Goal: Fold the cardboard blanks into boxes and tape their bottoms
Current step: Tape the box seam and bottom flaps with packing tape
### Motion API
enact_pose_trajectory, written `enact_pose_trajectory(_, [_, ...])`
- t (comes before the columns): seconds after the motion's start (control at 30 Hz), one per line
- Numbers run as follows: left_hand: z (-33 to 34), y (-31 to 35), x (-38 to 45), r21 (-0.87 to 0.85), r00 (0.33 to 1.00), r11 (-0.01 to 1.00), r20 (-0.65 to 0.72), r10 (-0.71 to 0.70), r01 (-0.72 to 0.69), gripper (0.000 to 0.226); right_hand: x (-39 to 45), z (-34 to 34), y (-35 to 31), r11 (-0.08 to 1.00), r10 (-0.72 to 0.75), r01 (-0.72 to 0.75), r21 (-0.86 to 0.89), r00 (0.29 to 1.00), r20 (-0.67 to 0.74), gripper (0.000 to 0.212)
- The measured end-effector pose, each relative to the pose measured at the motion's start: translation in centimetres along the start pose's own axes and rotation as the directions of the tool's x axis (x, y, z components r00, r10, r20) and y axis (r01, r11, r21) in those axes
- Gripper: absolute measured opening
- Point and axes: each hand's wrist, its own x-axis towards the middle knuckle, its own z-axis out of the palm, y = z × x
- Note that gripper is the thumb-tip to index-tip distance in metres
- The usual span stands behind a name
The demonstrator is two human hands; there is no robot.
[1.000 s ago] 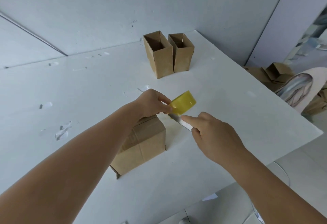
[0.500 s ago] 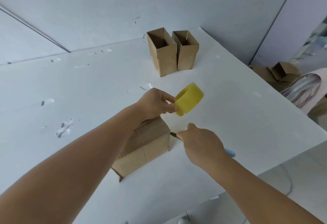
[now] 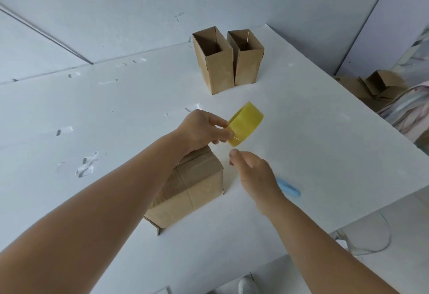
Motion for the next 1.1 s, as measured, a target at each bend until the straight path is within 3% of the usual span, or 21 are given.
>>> enact_pose_trajectory(0.13, [0.0,0.1,0.0,0.015,1.000,1.000,-0.019,-0.014,0.014,0.017,-0.2,2.6,-1.7,0.892,0.166,-0.192,0.409,0.981,0.099,0.041])
enact_pose_trajectory(0.23, [0.0,0.0,0.0,-0.021,0.999,0.999,-0.015,-0.033,0.032,0.023,0.8,3.9,-1.8,0.787,0.237,-0.249,0.564,0.967,0.096,0.033])
enact_pose_trajectory(0.3, [0.0,-0.1,0.0,-0.030,0.999,0.999,-0.009,-0.035,0.035,0.023,1.1,4.4,-1.9,0.741,0.269,-0.267,0.617,0.959,0.092,0.040])
enact_pose_trajectory(0.43, [0.1,-0.1,0.0,-0.051,0.999,0.998,-0.007,-0.034,0.034,0.019,1.2,5.3,-1.8,0.712,0.321,-0.294,0.638,0.944,0.077,0.061])
enact_pose_trajectory(0.6, [-0.2,-0.1,0.1,-0.217,0.995,0.976,-0.092,-0.034,0.013,0.017,1.3,5.6,-1.0,0.689,0.356,-0.317,0.652,0.932,0.077,0.032])
enact_pose_trajectory(0.8, [-1.4,-0.3,-1.2,-0.405,0.970,0.910,-0.244,-0.008,-0.094,0.005,1.3,5.7,-1.0,0.693,0.336,-0.294,0.659,0.940,0.067,0.026])
enact_pose_trajectory(0.97, [-3.6,-1.6,-3.6,-0.268,0.933,0.954,-0.358,0.028,-0.131,0.009,1.6,5.1,-1.1,0.747,0.338,-0.325,0.580,0.937,0.090,0.021])
enact_pose_trajectory(1.1, [-3.8,-3.8,-5.5,-0.218,0.918,0.972,-0.397,-0.005,-0.089,0.010,1.5,4.8,-1.5,0.721,0.335,-0.365,0.589,0.928,0.164,0.024])
